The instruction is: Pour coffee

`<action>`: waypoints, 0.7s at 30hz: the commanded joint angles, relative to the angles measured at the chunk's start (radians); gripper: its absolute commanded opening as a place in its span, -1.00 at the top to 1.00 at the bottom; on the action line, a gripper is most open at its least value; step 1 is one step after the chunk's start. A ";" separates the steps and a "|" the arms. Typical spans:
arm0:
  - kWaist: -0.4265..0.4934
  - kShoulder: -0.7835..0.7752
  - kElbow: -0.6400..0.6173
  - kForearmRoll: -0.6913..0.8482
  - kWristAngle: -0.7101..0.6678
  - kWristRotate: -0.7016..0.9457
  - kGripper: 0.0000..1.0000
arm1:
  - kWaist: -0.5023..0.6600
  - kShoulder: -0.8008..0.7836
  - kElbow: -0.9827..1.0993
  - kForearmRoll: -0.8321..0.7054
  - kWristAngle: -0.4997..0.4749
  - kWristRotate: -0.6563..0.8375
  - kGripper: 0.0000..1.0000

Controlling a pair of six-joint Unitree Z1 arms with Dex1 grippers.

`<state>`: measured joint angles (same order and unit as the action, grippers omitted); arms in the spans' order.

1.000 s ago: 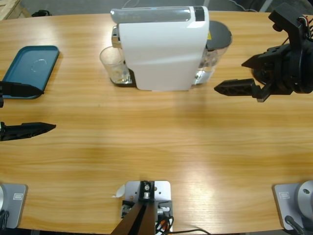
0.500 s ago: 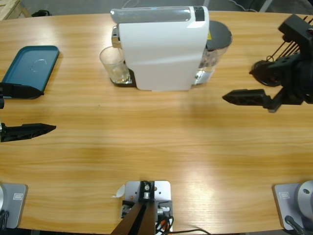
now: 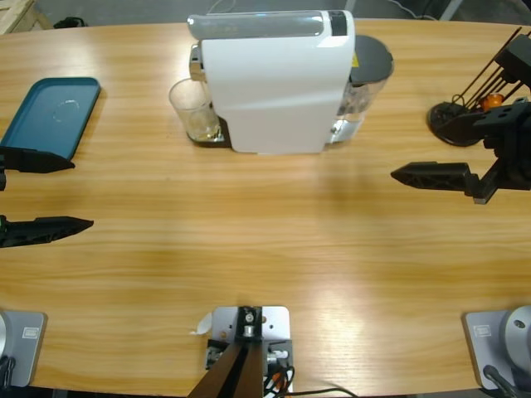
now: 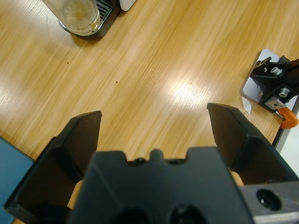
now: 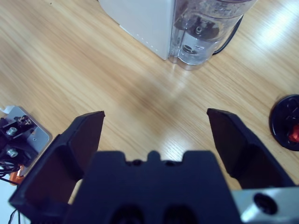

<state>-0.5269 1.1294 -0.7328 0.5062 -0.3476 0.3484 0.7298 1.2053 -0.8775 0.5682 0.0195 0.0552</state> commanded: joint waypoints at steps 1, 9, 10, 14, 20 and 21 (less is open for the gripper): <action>0.007 0.000 0.006 0.012 -0.005 -0.014 -0.97 | 0.011 -0.010 0.017 0.014 -0.019 0.000 -1.00; 0.007 -0.002 0.006 0.012 -0.007 -0.014 -0.96 | 0.011 -0.010 0.017 0.013 -0.019 0.002 -1.00; 0.007 -0.003 0.006 0.012 -0.007 -0.014 -0.96 | 0.011 -0.011 0.017 0.012 -0.019 0.002 -1.00; 0.007 -0.003 0.006 0.012 -0.007 -0.015 -0.96 | 0.011 -0.015 0.015 0.012 -0.019 0.002 -1.00; 0.007 -0.008 0.007 0.012 -0.009 -0.014 -0.96 | 0.011 -0.032 0.015 0.015 -0.019 0.002 -1.00; 0.007 -0.009 0.009 0.012 -0.010 -0.014 -0.96 | 0.011 -0.036 0.016 0.017 -0.019 0.002 -1.00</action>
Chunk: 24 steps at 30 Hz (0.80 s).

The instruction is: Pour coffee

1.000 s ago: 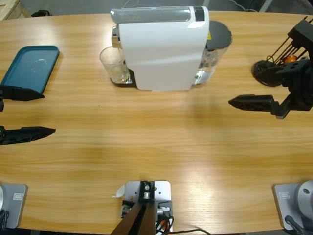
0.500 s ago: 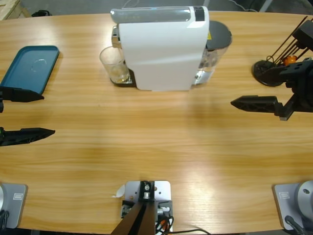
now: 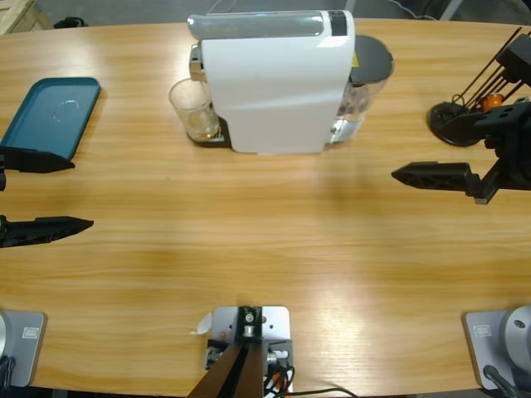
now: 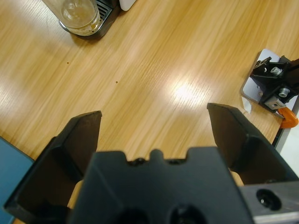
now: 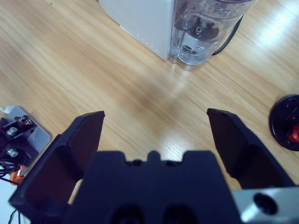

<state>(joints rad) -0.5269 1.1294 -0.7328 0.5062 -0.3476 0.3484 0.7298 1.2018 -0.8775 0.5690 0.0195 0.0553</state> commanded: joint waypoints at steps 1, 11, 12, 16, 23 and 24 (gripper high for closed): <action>0.007 -0.010 0.009 0.012 -0.010 -0.014 -0.96 | 0.011 -0.037 0.017 0.018 -0.019 0.001 -1.00; 0.007 -0.018 0.012 0.012 -0.021 -0.014 -0.97 | 0.011 -0.034 0.015 0.018 -0.019 0.001 -1.00; 0.007 -0.018 0.012 0.012 -0.023 -0.015 -0.97 | 0.011 -0.034 0.015 0.018 -0.019 0.001 -1.00; 0.005 -0.018 0.012 0.012 -0.028 -0.014 -0.97 | 0.011 -0.040 0.017 0.021 -0.019 0.001 -1.00; -0.003 -0.039 0.006 0.015 -0.039 -0.021 -0.96 | 0.012 -0.040 0.020 0.025 -0.015 0.001 -1.00; -0.005 -0.042 0.002 0.020 -0.039 -0.024 -0.97 | 0.012 -0.041 0.020 0.025 -0.015 0.001 -1.00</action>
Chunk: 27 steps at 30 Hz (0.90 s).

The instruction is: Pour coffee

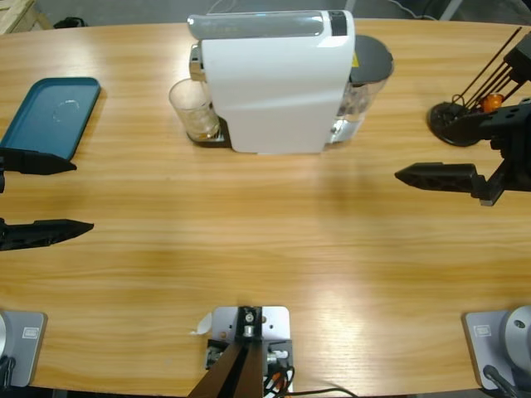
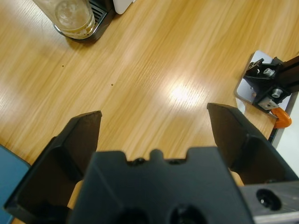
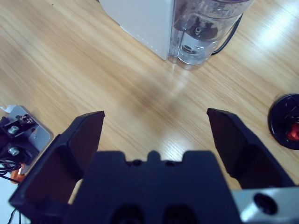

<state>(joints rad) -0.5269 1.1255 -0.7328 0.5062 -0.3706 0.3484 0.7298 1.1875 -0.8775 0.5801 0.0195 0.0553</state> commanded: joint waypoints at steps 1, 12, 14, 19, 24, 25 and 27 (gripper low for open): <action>-0.005 -0.039 -0.004 0.029 -0.016 -0.025 -0.97 | 0.013 -0.028 0.020 0.014 -0.013 0.001 -1.00; -0.005 -0.036 -0.036 0.075 -0.016 -0.028 -0.97 | 0.013 -0.028 0.022 0.014 -0.013 0.001 -1.00; -0.005 -0.040 -0.034 0.075 -0.016 -0.031 -0.97 | 0.013 -0.028 0.022 0.014 -0.013 0.001 -1.00; -0.005 -0.042 -0.030 0.074 -0.015 -0.031 -0.97 | 0.013 -0.033 0.022 0.014 -0.013 0.001 -1.00; -0.005 -0.044 -0.023 0.072 -0.039 -0.029 -0.98 | 0.013 -0.032 0.024 0.014 -0.013 0.001 -1.00; -0.005 -0.044 -0.022 0.072 -0.039 -0.029 -0.98 | 0.013 -0.030 0.025 0.014 -0.014 0.001 -1.00; -0.005 -0.041 -0.022 0.072 -0.039 -0.029 -0.98 | 0.013 -0.029 0.025 0.014 -0.013 0.001 -1.00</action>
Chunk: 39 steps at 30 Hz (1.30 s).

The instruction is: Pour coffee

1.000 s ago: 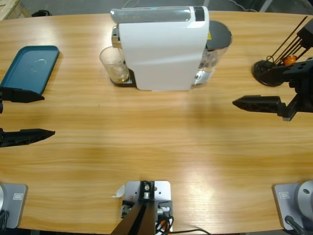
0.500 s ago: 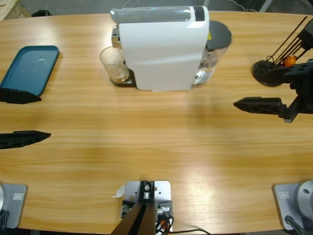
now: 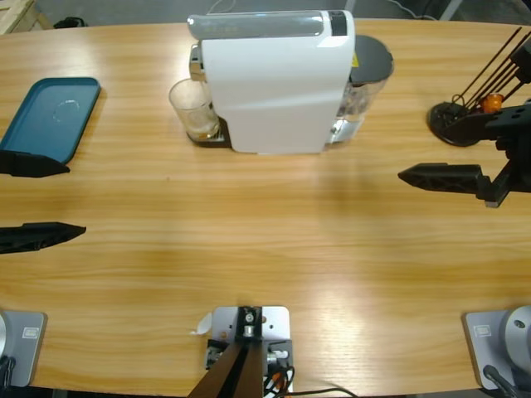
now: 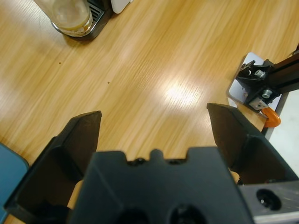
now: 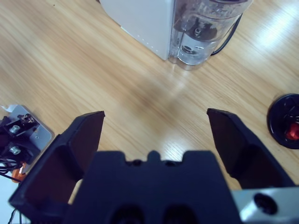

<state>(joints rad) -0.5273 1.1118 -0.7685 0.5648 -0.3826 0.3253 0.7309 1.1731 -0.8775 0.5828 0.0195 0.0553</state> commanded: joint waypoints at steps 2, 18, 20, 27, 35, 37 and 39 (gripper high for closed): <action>-0.005 -0.026 0.014 0.013 -0.027 -0.006 -0.98 | 0.012 -0.012 0.025 0.009 -0.013 0.001 -1.00; -0.005 -0.025 0.017 0.009 -0.029 -0.006 -0.98 | 0.012 -0.006 0.028 0.009 -0.012 0.001 -1.00; -0.005 -0.024 0.017 0.007 -0.029 -0.006 -0.98 | 0.012 -0.006 0.028 0.009 -0.011 0.001 -1.00; -0.005 -0.017 0.017 0.007 -0.029 -0.006 -0.98 | 0.012 0.003 0.028 0.006 -0.009 0.001 -1.00; -0.005 -0.009 0.018 0.007 -0.020 -0.006 -0.98 | 0.012 0.027 0.024 -0.005 -0.010 0.000 -1.00; -0.005 -0.007 0.019 0.007 -0.019 -0.006 -0.98 | 0.012 0.031 0.025 -0.008 -0.009 0.000 -1.00; -0.005 -0.005 0.020 0.005 -0.019 -0.006 -0.98 | 0.012 0.033 0.025 -0.008 -0.009 0.000 -1.00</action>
<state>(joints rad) -0.5273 1.1119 -0.7685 0.5648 -0.3962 0.3253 0.7310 1.1757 -0.8775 0.5822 0.0195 0.0553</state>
